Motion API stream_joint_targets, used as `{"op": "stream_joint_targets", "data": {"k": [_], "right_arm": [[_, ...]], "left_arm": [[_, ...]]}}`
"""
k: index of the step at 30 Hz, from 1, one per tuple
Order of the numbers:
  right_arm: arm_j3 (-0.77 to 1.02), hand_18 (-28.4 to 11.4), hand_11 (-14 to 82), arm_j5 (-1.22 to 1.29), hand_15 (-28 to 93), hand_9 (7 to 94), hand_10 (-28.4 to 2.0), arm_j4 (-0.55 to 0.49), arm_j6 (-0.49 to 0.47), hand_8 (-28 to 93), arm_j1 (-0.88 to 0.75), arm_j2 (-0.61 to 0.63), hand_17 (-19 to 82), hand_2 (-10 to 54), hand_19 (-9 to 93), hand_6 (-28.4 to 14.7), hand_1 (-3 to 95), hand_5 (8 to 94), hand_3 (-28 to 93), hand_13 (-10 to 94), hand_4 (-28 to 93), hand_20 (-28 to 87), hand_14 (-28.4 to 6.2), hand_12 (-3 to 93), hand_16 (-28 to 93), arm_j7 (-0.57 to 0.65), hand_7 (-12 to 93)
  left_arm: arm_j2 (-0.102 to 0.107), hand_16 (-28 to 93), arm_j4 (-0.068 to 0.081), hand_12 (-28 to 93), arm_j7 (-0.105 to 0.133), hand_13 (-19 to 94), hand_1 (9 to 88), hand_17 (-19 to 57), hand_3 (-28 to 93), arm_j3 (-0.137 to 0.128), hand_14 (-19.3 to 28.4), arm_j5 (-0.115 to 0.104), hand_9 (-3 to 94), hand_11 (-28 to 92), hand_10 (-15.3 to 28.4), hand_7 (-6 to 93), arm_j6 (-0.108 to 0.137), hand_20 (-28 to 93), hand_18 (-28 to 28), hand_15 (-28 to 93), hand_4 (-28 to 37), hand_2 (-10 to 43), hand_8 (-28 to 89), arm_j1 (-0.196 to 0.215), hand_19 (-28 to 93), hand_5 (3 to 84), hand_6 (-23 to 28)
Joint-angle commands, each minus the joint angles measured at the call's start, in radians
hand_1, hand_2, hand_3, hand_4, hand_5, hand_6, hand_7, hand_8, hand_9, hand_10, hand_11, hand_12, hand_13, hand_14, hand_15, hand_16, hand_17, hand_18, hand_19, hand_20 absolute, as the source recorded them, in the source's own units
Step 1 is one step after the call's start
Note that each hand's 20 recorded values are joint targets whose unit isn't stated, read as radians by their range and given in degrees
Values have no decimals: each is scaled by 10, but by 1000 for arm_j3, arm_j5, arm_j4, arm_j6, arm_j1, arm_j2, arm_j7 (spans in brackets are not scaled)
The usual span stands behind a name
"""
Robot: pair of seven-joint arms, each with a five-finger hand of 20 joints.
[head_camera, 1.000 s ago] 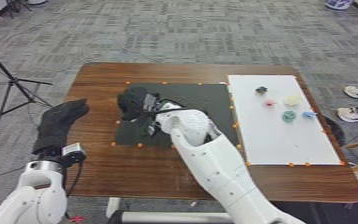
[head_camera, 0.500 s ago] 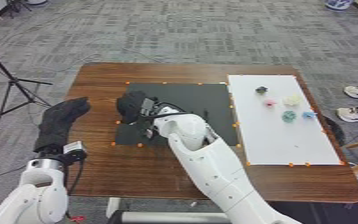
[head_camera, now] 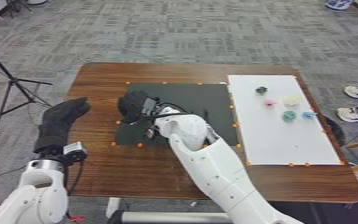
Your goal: Arrange flowers
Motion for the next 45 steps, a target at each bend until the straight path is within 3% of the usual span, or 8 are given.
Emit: {"op": "stream_joint_targets", "data": {"k": [1, 22, 37, 39, 43, 45], "right_arm": [[-11, -241, 201, 10, 774, 899, -77, -9, -5, 14, 6, 9, 422, -95, 897, 20, 489, 724, 621, 815, -196, 573, -71, 224, 398, 24, 348], [-3, -244, 200, -13, 772, 846, -93, -11, -31, 16, 10, 20, 411, -95, 892, 5, 401, 682, 656, 799, -181, 576, -70, 185, 390, 39, 292], [-55, -243, 194, 58, 772, 826, -96, -35, -23, -4, 29, 73, 406, -95, 888, 1, 400, 661, 671, 794, -193, 579, -68, 178, 386, 103, 287], [-70, -246, 192, 103, 769, 817, -97, -46, -21, -9, 36, 79, 393, -95, 881, 1, 392, 661, 673, 785, -189, 579, -73, 178, 386, 117, 284], [-121, -251, 185, 158, 748, 777, -107, -84, -18, -54, 43, 108, 355, -88, 848, 4, 365, 636, 689, 749, -183, 584, -93, 177, 375, 129, 286], [-132, -252, 184, 174, 748, 774, -108, -97, -26, -59, 45, 115, 354, -86, 846, 4, 364, 634, 689, 746, -182, 585, -94, 176, 373, 123, 289]], "left_arm": [[-14, -7, -9, 137, 10, 412, 253, 86, 733, -8, 158, 1, 528, 217, 136, 202, -9, 172, 98, 190, -255, 80, -80, 15, 82, 525, 30], [-21, -5, -19, 138, 6, 411, 250, 84, 740, -17, 157, 3, 524, 217, 133, 203, -11, 170, 99, 186, -241, 44, -79, 26, 80, 522, 29], [-23, -4, -22, 138, 1, 411, 255, 84, 739, -27, 157, 8, 523, 217, 132, 202, -17, 170, 99, 186, -235, 36, -79, 37, 80, 521, 29], [-25, -4, -18, 138, -4, 411, 255, 84, 739, -35, 157, 11, 523, 217, 132, 202, -13, 170, 99, 186, -235, 36, -79, 43, 80, 520, 29], [-22, -4, 11, 138, -14, 411, 256, 84, 738, -41, 157, 10, 522, 217, 132, 201, -1, 169, 99, 183, -235, 36, -79, 53, 78, 521, 29], [-25, -4, 24, 137, -28, 414, 256, 86, 738, -42, 158, 30, 522, 216, 132, 201, -3, 170, 99, 184, -235, 36, -79, 56, 79, 521, 29]]}}
